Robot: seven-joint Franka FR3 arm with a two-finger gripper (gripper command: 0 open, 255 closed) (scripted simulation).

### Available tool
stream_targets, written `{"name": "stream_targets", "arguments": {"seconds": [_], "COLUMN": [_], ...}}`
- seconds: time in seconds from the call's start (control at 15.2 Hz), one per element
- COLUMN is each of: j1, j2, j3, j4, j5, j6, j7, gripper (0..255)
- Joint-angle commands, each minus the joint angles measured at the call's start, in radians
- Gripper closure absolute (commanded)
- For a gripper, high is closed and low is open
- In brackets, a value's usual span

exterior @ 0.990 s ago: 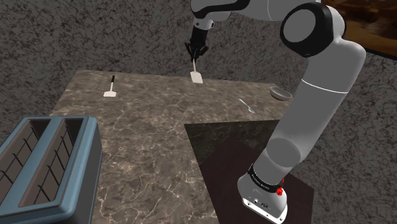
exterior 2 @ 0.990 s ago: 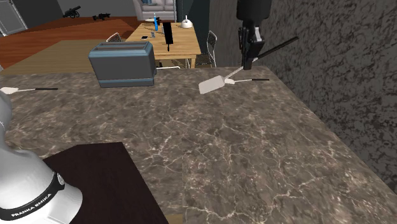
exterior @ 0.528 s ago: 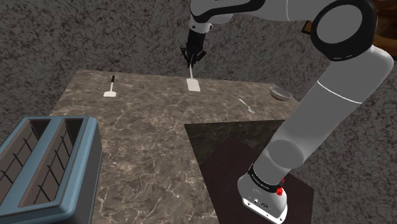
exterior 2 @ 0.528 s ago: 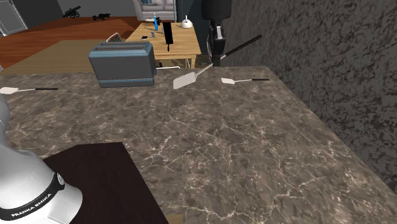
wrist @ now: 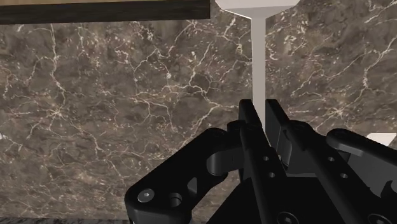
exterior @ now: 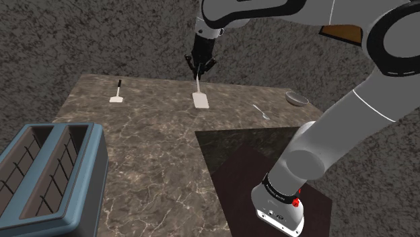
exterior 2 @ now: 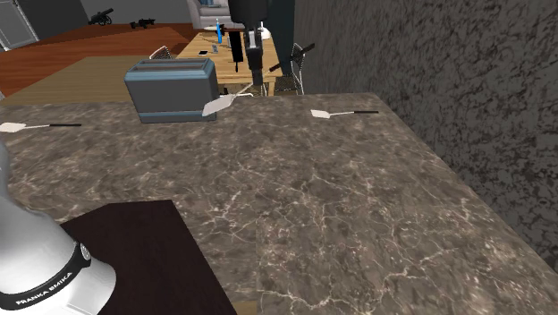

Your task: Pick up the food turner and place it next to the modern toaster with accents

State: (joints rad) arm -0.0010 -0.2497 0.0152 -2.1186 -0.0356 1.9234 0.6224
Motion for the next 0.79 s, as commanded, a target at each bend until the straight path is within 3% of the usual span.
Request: {"name": "stream_targets", "arguments": {"seconds": [0.0,0.73], "j1": [0.018,0.125], "j2": [-0.04,-0.185], "j3": [0.028,0.199], "j4": [-0.038,-0.158], "j5": [0.006,0.075], "j6": [-0.003,-0.032], "j7": [0.044,0.286], "gripper": [255,255]}}
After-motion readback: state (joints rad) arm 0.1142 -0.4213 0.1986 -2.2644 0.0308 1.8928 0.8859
